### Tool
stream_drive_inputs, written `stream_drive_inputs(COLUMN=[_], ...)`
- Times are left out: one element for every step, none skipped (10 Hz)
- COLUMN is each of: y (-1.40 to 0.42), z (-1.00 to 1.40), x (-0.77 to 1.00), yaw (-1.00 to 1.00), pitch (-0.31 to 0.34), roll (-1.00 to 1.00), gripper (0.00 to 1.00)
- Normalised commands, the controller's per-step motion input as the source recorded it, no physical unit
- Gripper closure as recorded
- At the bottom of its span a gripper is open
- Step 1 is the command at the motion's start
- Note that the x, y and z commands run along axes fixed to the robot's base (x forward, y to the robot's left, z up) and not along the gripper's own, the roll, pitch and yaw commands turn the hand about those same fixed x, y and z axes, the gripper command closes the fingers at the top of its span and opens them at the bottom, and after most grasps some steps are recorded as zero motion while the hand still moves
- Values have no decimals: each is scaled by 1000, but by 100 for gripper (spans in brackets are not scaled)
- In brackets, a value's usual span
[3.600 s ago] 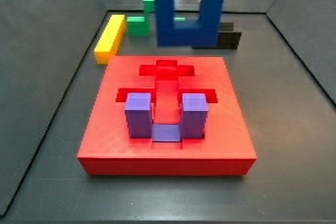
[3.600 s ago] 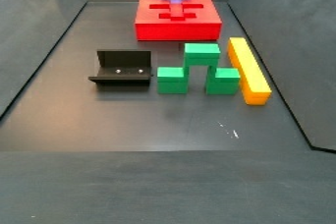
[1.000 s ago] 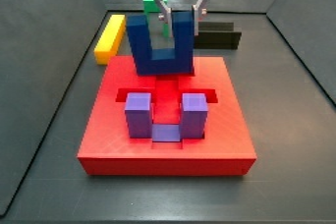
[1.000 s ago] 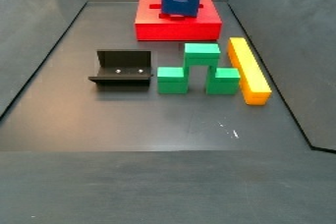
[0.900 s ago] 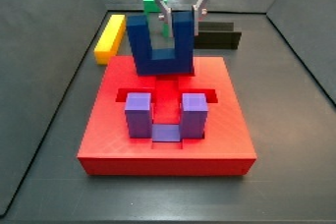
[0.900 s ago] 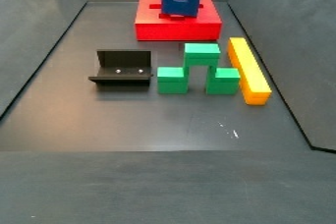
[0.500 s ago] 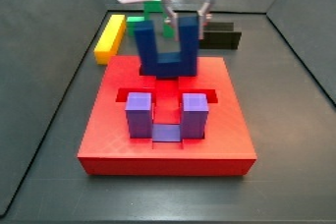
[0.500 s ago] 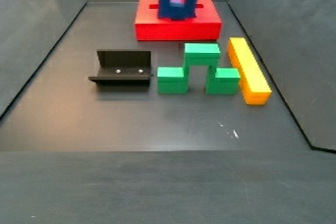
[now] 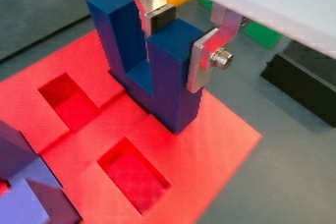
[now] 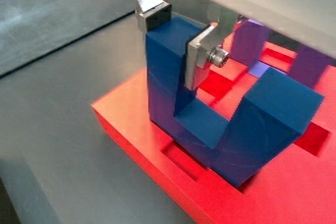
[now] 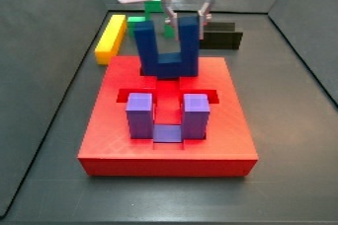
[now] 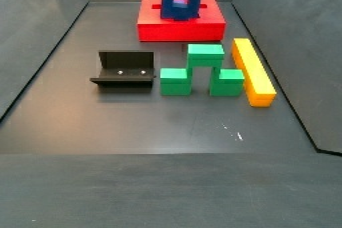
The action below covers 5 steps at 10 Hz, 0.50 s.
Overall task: Pick up the blue object. Move up. Place the blue object on the fixture. Regrasp the blue object. Move to above the board. Insert the blue object.
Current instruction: Insert the blue object.
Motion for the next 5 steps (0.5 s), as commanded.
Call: stream_drive_inputs(y=[71, 0, -26, -83, -137], z=[0, -109, -389, -594, -646], x=[-746, -246, 69, 251, 451], yaw=[0, 11, 31, 0, 0], pitch=[-186, -133, -99, -96, -20], roll=[-123, -10, 7, 31, 66], gripper=[100, 100, 100, 100, 100])
